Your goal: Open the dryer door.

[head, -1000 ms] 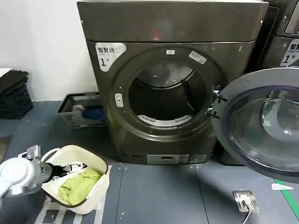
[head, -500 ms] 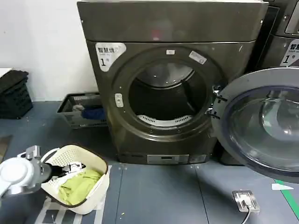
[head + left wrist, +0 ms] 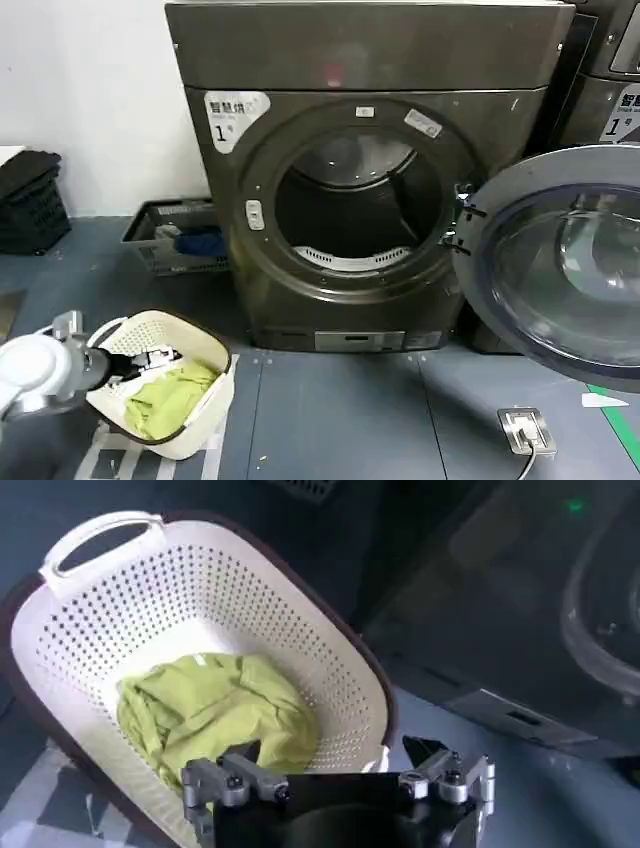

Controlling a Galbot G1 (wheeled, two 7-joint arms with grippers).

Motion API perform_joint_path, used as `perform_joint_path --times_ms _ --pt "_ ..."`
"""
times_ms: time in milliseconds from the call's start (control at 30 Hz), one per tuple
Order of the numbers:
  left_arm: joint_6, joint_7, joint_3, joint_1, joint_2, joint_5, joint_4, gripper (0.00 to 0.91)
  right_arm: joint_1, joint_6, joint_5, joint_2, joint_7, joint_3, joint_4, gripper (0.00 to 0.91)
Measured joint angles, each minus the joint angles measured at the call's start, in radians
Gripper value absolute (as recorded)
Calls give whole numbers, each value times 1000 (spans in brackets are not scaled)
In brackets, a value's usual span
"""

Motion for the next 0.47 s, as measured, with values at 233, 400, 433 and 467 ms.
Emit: perform_joint_path --times_ms 233,400,433,467 --pt "0 -37 -11 -2 -4 -36 4 907 0 1 0 2 -2 0 -1 907" --pt "0 -37 -14 -6 -5 -38 8 907 0 1 1 2 -3 0 -1 907" --pt "0 -36 -14 -6 -5 -39 9 907 0 2 1 2 -3 0 -2 907" --pt "0 -36 -14 -6 -4 -39 10 907 0 2 1 2 -3 0 -3 907"
